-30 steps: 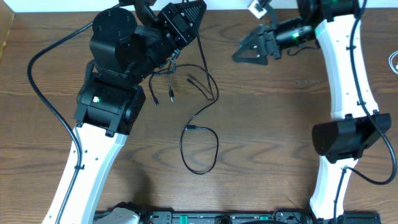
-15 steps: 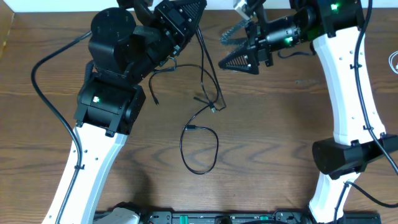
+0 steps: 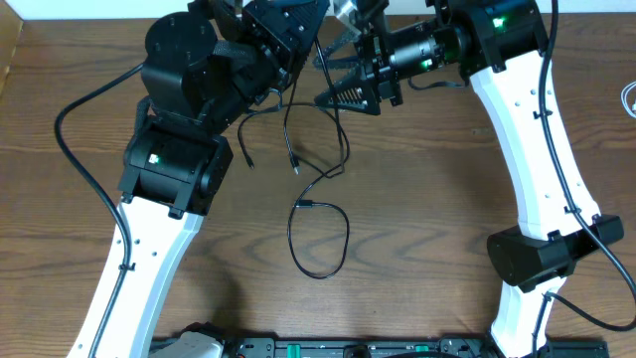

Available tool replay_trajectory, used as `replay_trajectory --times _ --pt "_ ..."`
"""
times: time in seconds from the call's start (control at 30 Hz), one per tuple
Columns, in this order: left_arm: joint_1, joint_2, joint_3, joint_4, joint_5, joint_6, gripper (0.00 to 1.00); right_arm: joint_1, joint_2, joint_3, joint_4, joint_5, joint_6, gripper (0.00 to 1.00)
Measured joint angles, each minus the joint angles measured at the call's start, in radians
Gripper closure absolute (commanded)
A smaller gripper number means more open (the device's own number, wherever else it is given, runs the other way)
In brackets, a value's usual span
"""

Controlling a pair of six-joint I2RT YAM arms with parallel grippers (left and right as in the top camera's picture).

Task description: Untangle cables

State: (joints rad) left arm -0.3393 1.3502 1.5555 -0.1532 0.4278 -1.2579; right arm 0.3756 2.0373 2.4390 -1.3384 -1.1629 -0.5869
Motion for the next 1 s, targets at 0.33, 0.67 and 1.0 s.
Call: replay_trajectory --times 0.33,0.67,1.0 --pt "0.000 0.000 0.000 0.000 -0.015 -0.002 0.92 -0.066 0.000 0.000 0.003 0.108 0.106 0.24" --pt "0.000 0.000 0.000 -0.005 -0.016 -0.002 0.92 -0.151 0.000 0.000 -0.019 -0.144 0.073 0.19" --pt "0.000 0.000 0.000 -0.027 -0.027 -0.002 0.92 -0.105 0.000 0.000 -0.021 -0.293 0.040 0.38"
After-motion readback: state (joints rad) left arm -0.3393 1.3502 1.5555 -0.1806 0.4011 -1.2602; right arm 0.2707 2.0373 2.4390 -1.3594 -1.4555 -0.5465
